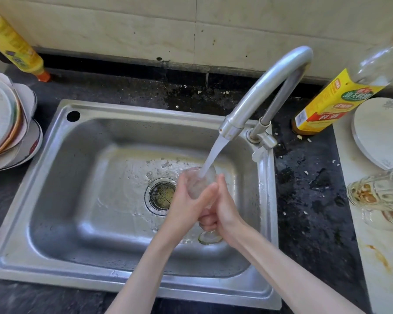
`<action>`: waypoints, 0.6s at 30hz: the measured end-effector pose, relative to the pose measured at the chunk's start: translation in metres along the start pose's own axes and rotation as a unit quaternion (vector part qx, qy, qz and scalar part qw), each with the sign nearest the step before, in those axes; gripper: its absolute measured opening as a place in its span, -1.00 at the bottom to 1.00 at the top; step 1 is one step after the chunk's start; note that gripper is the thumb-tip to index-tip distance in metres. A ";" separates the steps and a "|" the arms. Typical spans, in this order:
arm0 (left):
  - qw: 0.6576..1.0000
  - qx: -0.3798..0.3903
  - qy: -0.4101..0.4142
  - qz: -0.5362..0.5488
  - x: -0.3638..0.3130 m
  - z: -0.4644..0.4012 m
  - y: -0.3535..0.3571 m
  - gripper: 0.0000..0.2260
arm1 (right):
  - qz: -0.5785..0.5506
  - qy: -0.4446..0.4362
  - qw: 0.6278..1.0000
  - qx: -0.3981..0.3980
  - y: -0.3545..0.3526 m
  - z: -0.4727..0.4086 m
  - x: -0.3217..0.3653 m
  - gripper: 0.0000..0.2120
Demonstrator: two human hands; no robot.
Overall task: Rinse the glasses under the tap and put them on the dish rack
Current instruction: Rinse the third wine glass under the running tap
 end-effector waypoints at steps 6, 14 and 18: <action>0.995 -0.067 -0.010 0.074 0.004 -0.002 -0.005 -0.35 | 0.071 -0.101 0.992 -0.002 0.009 -0.001 0.009 -0.47; 0.999 -0.009 -0.013 0.051 0.008 0.001 -0.010 -0.45 | 0.029 0.094 0.993 0.069 0.009 -0.003 -0.019 -0.26; 0.990 -0.114 -0.004 0.083 0.005 0.001 -0.017 -0.50 | 0.054 0.015 0.998 0.010 0.009 -0.006 -0.013 -0.41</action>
Point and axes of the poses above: each hand's wrist, its own z-axis away from the middle knuckle, its own y-axis out of the palm, x = y × z, the point moved 7 cm from there along -z, towards the middle knuckle, and after that the axes turned 15 degrees about z, right-handed, at the moved point
